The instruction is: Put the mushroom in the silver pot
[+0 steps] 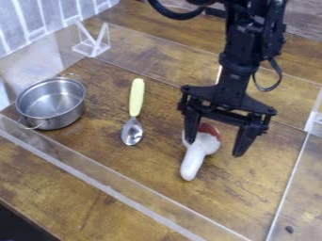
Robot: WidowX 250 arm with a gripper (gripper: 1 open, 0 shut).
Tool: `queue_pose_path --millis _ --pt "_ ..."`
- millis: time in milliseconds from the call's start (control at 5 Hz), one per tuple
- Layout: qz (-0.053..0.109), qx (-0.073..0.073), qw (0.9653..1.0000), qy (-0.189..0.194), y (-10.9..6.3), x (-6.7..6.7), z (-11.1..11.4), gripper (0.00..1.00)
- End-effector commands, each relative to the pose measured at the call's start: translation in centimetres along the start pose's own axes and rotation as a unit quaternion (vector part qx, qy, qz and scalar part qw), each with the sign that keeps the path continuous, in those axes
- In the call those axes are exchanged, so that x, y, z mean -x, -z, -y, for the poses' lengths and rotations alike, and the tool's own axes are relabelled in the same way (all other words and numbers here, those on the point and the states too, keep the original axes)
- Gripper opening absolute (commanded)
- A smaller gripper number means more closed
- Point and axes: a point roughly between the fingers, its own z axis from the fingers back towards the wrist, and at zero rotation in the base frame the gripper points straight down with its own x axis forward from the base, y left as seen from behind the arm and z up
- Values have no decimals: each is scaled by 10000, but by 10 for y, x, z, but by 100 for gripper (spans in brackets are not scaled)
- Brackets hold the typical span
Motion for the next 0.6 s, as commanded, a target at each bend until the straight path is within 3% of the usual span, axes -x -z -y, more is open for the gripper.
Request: queue_pose_path --millis 0,400 --pt "153 94 9998 -114 -8 -5 -14 100" --pt "65 122 9999 -87 12 -10 -26 100"
